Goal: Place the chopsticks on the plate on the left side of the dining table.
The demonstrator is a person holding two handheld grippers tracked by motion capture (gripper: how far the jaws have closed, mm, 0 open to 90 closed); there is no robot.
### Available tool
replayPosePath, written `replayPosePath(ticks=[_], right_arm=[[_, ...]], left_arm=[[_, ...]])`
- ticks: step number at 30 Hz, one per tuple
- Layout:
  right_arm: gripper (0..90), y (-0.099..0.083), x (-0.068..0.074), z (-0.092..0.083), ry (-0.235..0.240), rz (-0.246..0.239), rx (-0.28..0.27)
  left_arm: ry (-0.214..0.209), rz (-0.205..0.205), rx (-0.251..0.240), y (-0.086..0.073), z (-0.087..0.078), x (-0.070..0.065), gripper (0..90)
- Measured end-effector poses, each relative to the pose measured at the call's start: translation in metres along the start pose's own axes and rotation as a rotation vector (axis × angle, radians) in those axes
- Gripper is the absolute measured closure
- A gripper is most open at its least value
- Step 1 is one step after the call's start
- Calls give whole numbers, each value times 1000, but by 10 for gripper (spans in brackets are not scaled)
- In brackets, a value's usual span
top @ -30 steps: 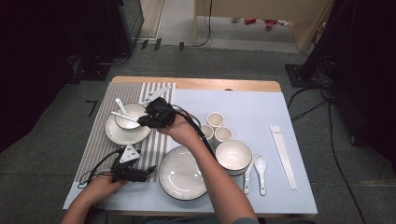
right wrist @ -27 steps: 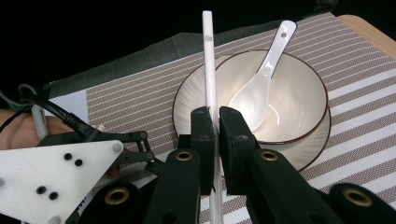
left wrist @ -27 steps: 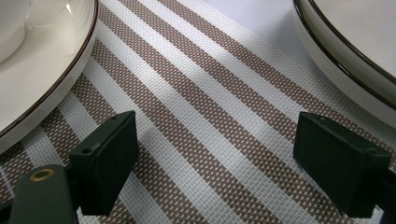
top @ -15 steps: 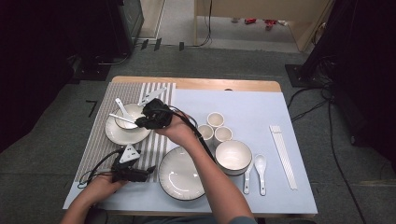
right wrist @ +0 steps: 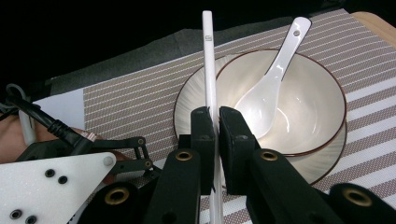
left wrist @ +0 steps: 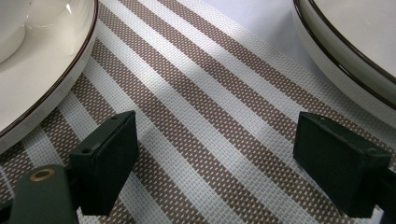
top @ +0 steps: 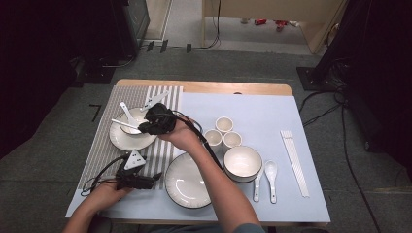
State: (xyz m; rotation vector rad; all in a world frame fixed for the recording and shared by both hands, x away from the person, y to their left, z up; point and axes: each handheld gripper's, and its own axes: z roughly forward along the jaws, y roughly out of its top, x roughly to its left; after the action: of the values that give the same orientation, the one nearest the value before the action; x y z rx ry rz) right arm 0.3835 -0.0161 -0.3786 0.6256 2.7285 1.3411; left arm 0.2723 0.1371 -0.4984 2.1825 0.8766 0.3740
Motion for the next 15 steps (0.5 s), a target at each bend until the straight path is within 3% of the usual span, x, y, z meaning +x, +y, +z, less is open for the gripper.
replayPosePath(ticks=[15], right_arm=[[853,3,1,16,24,0,6]], left_arm=[[0,-1,-3,0,0,0,146]])
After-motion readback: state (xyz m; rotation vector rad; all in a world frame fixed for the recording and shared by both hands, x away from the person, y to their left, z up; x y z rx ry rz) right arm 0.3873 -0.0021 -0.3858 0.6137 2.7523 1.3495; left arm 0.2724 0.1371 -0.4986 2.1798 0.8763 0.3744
